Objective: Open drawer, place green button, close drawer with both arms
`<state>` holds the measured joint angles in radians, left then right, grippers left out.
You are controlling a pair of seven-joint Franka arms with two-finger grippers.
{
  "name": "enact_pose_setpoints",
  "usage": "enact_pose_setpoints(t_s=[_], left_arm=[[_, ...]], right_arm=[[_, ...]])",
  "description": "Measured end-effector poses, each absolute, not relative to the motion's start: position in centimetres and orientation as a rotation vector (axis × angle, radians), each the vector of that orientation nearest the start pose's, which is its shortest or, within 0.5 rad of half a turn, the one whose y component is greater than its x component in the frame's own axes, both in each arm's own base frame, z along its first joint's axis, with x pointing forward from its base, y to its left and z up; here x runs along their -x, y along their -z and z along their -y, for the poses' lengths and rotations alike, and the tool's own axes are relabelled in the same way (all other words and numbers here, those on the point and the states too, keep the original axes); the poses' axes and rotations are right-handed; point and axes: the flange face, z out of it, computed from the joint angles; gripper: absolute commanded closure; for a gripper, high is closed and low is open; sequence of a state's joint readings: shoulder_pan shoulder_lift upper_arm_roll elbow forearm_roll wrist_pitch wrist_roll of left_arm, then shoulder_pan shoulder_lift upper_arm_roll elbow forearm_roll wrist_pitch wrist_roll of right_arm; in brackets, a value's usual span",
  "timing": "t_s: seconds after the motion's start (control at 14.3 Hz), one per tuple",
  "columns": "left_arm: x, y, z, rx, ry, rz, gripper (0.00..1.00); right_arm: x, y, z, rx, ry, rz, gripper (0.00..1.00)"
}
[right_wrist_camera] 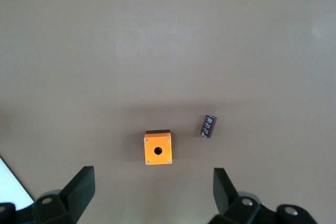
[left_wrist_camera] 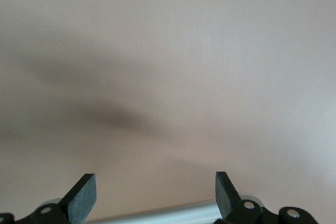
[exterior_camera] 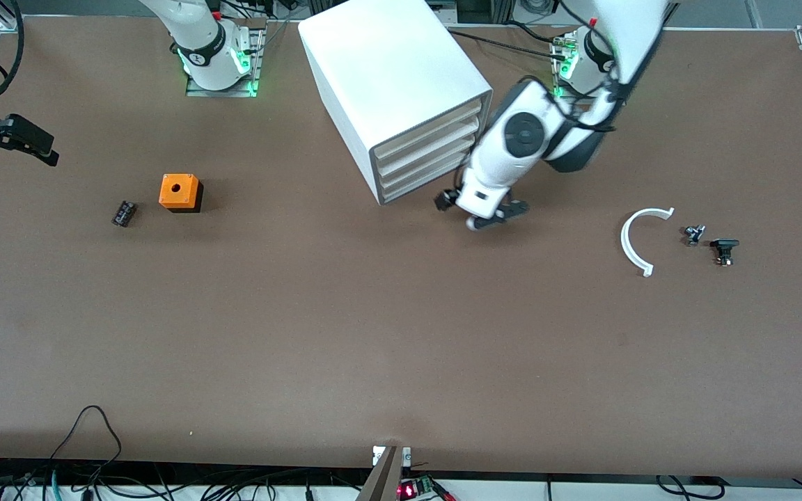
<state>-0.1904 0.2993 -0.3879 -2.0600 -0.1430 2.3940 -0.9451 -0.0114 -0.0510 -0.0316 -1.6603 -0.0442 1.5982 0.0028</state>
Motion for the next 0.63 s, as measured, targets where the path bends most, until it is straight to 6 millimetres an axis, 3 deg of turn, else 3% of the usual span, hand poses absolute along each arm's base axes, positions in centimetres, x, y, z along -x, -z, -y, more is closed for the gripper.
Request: enact_pose_setpoints(t_s=[0.14, 0.35, 0.49, 0.63], left_arm=[[-53.0, -35.8, 27.7, 3.211, -0.103, 0.917, 0.00], [-55.5, -44.3, 23.3, 3.146, -0.141, 0.979, 0.00], [-57.0, -49.3, 19.5, 3.149, -0.151, 0.915, 0.00], [-58.1, -53.2, 13.9, 3.176, -0.143, 0.825, 0.00]], right_arm=[[-54.1, -61.0, 2.8, 3.183, -0.026, -0.070, 0.00], [-54.1, -60.9, 2.8, 3.183, -0.030, -0.071, 0.00], [-54.1, -61.1, 2.8, 3.183, -0.027, -0.070, 0.00], [-53.8, -61.4, 2.7, 3.183, -0.038, -0.067, 0.00]])
